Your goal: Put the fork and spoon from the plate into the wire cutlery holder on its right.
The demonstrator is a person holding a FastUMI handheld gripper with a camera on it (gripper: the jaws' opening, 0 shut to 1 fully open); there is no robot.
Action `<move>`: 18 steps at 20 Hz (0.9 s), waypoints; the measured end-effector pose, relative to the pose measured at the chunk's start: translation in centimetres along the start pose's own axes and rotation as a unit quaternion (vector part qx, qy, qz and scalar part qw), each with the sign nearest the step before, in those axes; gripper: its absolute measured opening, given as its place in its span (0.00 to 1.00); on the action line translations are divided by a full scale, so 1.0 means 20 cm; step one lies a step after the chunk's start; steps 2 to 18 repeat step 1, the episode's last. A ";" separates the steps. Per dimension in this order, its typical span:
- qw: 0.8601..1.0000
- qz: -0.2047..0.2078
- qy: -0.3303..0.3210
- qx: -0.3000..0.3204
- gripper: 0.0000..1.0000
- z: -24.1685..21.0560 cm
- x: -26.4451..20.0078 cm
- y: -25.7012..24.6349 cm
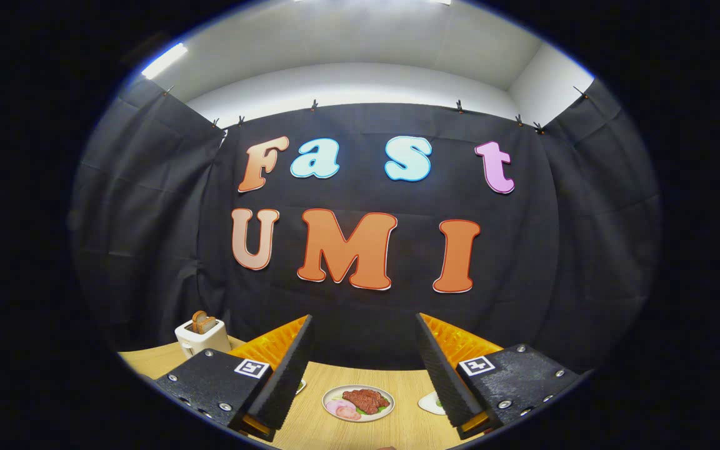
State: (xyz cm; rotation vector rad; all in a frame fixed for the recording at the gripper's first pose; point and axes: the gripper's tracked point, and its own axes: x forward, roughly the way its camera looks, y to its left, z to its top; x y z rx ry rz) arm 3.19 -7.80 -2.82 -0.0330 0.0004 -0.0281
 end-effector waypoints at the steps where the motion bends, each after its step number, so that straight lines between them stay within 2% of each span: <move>1: 1.000 -0.003 0.000 0.002 0.95 0.00 0.00 0.00; 18: 1.000 -0.003 0.000 0.002 0.95 0.00 0.00 0.00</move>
